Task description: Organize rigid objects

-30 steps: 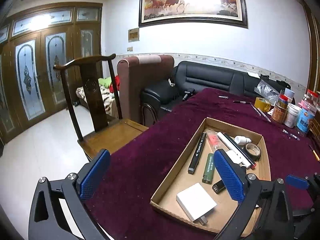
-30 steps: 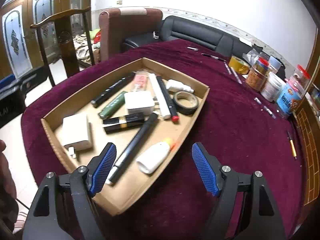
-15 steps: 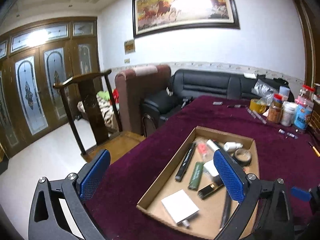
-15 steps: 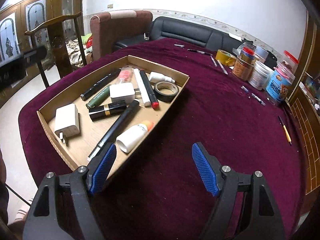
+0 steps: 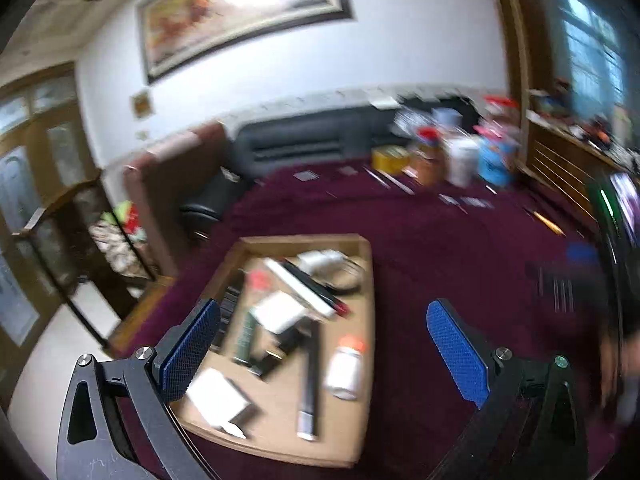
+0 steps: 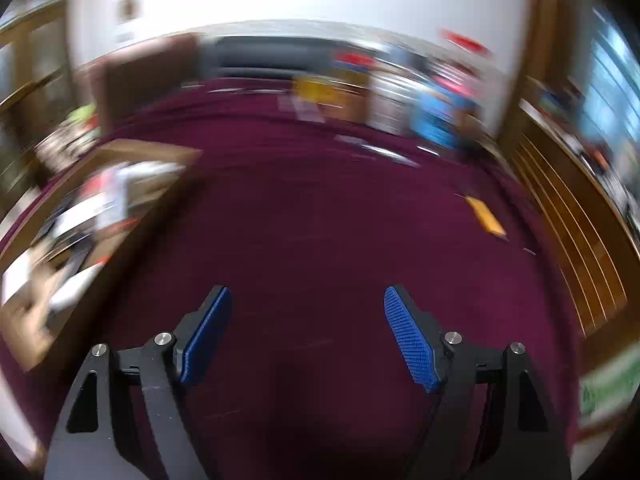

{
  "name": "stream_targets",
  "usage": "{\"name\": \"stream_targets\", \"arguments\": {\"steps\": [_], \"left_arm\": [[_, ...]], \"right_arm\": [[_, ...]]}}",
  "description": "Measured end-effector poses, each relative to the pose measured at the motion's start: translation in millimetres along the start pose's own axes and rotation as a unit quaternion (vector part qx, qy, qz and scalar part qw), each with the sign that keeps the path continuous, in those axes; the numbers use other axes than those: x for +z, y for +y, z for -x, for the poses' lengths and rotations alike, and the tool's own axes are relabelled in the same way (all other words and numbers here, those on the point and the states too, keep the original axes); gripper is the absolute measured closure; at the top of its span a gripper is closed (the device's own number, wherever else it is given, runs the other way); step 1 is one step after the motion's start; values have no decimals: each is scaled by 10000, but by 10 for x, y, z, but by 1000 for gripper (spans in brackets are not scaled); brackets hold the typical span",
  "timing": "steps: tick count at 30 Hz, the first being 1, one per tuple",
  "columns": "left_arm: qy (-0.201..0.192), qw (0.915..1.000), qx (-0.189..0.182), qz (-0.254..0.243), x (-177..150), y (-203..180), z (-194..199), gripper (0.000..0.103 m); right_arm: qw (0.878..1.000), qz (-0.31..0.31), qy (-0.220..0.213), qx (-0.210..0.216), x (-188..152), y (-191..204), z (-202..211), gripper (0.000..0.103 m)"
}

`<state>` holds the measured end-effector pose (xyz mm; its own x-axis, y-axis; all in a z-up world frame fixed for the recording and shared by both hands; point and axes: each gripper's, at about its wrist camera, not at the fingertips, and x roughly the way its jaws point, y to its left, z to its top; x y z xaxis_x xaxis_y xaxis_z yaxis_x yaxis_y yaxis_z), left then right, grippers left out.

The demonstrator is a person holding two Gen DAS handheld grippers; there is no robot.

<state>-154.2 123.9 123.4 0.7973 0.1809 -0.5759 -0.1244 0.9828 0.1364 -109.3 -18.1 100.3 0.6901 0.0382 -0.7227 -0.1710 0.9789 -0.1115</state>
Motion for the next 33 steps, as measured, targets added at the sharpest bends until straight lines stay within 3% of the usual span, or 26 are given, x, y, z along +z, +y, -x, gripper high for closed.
{"name": "stream_targets", "arguments": {"steps": [5,10,15,18,19,20,23,28,33], "left_arm": [[817,9938,-732,-187,-100,-422,-261,2],[1784,9739,-1401,-131,-241,-755,-660,2],[2239,9618,-1570,-152,-350,-923,-906,2],[2370,9587,-1567,-163,-409,-940,-995,2],[2368,9590,-1544,-185,-424,-946,-1003,2],[2292,9617,-1481,-271,-430,-961,-987,2],[2254,9626,-1453,-396,-467,-1008,-962,2],[2179,9642,-1339,-694,-526,-1032,-977,2],[2150,9643,-1413,-626,-524,-983,-944,2]], "right_arm": [[9911,-1153,498,-441,438,-1380,-612,25],[9837,-1415,845,-722,778,-2018,-1142,25],[9836,-1336,1052,-605,971,-2073,-1534,27],[9812,-1156,1366,-724,985,-2028,-1795,55],[9817,-1133,1337,-743,979,-2012,-1821,59],[9824,-1135,1295,-716,987,-2008,-1817,72],[9827,-1160,1335,-552,971,-1975,-1783,95],[9829,-1263,1329,-185,819,-1880,-1570,97],[9818,-1494,1098,417,634,-1713,-1181,97]]}}
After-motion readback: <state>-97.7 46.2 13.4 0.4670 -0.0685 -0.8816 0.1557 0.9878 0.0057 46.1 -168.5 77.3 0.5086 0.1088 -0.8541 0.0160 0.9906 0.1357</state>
